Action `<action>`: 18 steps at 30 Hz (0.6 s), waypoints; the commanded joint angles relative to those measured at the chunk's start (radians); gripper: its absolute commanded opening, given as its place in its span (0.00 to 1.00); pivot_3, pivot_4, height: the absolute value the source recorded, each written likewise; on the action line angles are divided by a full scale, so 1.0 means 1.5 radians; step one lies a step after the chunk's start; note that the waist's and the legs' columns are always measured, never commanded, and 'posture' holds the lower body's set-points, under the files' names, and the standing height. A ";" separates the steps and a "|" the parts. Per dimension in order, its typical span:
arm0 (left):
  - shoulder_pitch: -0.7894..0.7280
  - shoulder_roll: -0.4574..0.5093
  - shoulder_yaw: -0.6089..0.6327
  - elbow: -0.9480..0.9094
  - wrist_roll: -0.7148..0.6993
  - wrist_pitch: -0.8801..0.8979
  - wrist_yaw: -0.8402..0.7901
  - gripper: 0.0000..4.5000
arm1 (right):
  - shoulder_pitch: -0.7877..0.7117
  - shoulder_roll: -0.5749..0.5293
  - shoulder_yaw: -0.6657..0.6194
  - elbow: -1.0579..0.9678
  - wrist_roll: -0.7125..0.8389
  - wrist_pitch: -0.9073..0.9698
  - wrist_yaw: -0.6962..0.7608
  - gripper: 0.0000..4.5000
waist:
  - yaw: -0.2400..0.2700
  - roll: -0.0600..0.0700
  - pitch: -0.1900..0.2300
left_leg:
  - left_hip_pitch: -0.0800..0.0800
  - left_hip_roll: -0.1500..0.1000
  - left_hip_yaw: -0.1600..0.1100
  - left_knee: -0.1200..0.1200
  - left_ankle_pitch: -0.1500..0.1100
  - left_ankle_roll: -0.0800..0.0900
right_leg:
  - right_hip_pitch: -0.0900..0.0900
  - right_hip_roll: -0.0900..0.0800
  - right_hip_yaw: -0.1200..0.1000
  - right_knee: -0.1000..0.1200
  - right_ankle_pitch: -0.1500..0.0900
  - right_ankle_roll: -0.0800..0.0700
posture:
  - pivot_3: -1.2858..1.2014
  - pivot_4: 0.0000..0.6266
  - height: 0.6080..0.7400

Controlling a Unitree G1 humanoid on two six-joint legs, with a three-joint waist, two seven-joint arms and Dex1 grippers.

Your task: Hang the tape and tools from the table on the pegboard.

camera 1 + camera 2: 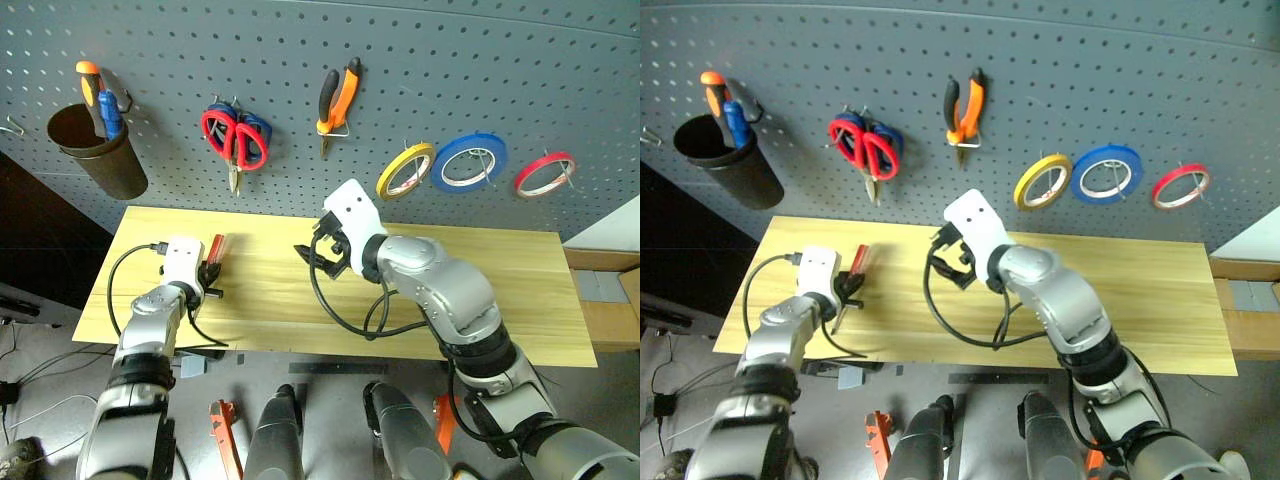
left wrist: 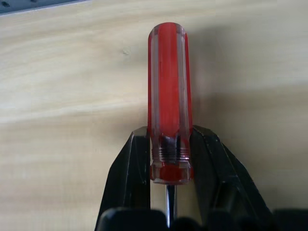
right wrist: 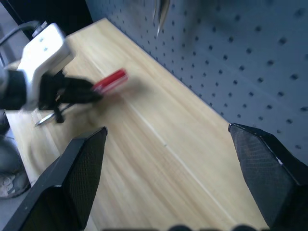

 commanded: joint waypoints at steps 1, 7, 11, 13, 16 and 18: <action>0.083 0.002 0.046 -0.187 -0.036 0.015 0.009 0.18 | -0.006 -0.022 -0.031 -0.081 0.037 0.013 0.037 0.92 | 0.000 0.000 0.000 | 0.000 0.000 0.000 0.000 0.000 0.000 | 0.000 0.000 0.000 0.000 0.000 0.000 | 0.47 0.52 1.00; 0.179 -0.034 0.086 -0.365 -0.060 -0.012 0.043 0.18 | 0.004 -0.101 -0.053 -0.133 0.067 -0.030 0.104 0.92 | 0.003 -0.001 -0.001 | -0.002 -0.001 -0.001 0.000 0.000 0.000 | 0.000 -0.005 -0.001 -0.001 0.000 0.000 | 0.48 0.47 1.00; 0.206 -0.050 0.099 -0.457 -0.047 -0.085 0.062 0.18 | 0.014 -0.166 -0.065 -0.168 0.092 -0.084 0.177 0.92 | 0.004 -0.001 -0.001 | -0.003 -0.002 -0.001 0.001 0.000 0.000 | 0.000 -0.006 -0.002 -0.001 0.000 0.000 | 0.48 0.42 1.00; 0.208 -0.048 0.100 -0.488 -0.035 -0.112 0.074 0.18 | 0.006 -0.172 -0.091 -0.173 0.126 -0.082 0.199 0.92 | 0.005 -0.002 -0.002 | -0.003 -0.002 -0.001 0.001 0.000 0.000 | 0.000 -0.006 -0.003 -0.001 0.000 0.000 | 0.49 0.40 1.00; 0.195 -0.041 0.105 -0.518 -0.021 -0.135 0.091 0.18 | -0.006 -0.179 -0.117 -0.172 0.162 -0.096 0.229 0.92 | 0.005 -0.002 -0.005 | -0.003 -0.002 -0.001 0.001 0.000 0.000 | 0.000 -0.006 -0.003 -0.001 0.000 0.000 | 0.50 0.36 1.00; 0.181 -0.033 0.111 -0.533 -0.014 -0.147 0.098 0.18 | -0.007 -0.187 -0.122 -0.164 0.170 -0.112 0.243 0.92 | 0.005 -0.003 -0.009 | -0.003 -0.003 -0.001 0.001 0.000 0.000 | 0.000 -0.005 -0.004 -0.001 0.000 0.000 | 0.50 0.35 1.00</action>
